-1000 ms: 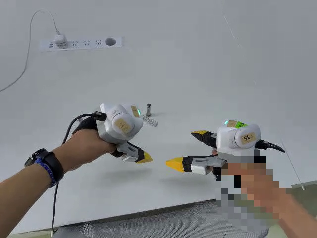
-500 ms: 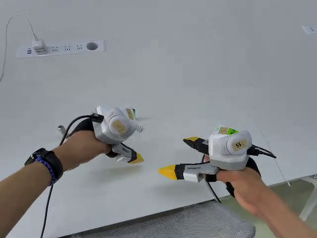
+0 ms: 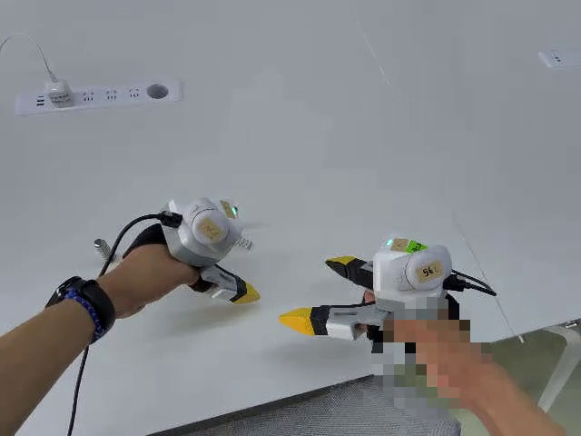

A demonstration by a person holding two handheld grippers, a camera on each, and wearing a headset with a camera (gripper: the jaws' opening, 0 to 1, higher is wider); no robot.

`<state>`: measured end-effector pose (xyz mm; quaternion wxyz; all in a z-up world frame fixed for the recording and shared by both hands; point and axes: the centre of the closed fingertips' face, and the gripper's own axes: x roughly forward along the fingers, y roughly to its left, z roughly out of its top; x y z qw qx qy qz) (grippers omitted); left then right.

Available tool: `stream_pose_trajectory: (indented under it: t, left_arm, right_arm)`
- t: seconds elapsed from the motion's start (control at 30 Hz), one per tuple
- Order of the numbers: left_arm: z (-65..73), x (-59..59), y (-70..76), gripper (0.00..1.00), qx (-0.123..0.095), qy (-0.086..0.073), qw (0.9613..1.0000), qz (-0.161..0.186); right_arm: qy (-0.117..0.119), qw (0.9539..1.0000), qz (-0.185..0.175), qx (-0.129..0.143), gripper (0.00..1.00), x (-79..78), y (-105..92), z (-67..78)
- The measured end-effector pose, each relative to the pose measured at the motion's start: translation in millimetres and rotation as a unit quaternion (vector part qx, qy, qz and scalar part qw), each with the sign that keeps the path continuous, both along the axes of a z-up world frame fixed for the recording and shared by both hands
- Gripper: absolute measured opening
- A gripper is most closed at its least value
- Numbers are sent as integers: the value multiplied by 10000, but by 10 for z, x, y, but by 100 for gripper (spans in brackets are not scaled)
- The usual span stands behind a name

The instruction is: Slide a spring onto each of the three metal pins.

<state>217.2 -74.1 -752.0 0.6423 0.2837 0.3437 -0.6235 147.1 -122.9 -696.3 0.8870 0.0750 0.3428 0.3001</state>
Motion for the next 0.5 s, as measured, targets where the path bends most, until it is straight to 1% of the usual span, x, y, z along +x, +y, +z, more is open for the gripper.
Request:
stream_pose_trajectory:
  t: [0.07,0.13,0.17,0.2,0.23,0.33,0.4,0.43,0.5]
  left_arm:
    - [23,-20,29,73,8,2,10000,-39]
    - [76,-8,32,73,-44,-86,9999,-65]
    - [99,21,25,72,-72,-137,9999,-30]
    - [93,50,14,72,-92,-168,9998,-12]
    - [85,73,9,72,-94,-172,9998,5]
    - [78,95,-20,72,-76,-117,9999,87]
    - [51,97,-50,72,-73,-71,9999,118]
    - [20,124,-56,72,-50,-58,9999,103]
    - [-5,105,-62,72,-29,-4,9999,102]
  right_arm:
    - [7,10000,-7,-7,78,-3,-7,-9]
    - [8,10000,-26,0,78,-3,-7,-14]
    - [10,10000,-27,24,78,-4,3,-16]
    - [13,10000,-28,33,77,-3,10,-19]
    - [17,10000,-23,39,77,-3,20,-23]
    - [41,10000,40,27,77,-5,69,-43]
    - [36,10000,69,32,77,-5,93,-30]
    - [27,10000,76,44,77,-5,99,-15]
    - [18,10000,83,52,77,-6,99,-1]
